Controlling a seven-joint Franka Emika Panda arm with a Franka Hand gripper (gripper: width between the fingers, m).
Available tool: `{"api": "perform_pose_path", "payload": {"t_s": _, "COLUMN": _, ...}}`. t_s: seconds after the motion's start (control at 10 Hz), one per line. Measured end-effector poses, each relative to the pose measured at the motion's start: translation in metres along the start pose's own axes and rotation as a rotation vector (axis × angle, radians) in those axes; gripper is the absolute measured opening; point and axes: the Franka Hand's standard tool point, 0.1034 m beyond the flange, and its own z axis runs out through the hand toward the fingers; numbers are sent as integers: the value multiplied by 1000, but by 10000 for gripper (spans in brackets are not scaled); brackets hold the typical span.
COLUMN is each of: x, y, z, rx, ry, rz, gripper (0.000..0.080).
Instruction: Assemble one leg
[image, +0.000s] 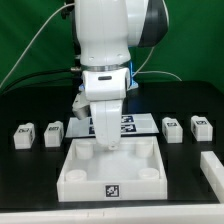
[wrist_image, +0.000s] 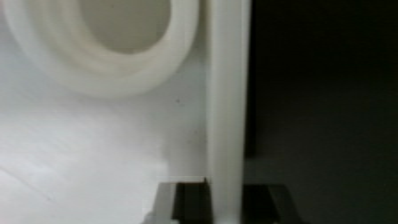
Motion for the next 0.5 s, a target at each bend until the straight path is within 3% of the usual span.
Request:
{"api": "perform_pose_path", "payload": {"t_s": 0.4, "x": 1, "y": 1, "z": 0, "rx": -1, "ry": 1, "rz": -2, "gripper": 58}}
{"api": "perform_pose_path", "payload": {"t_s": 0.5, "x": 8, "y": 10, "z": -3, "rx": -13, "ry": 5, "rz": -15, "gripper": 58}}
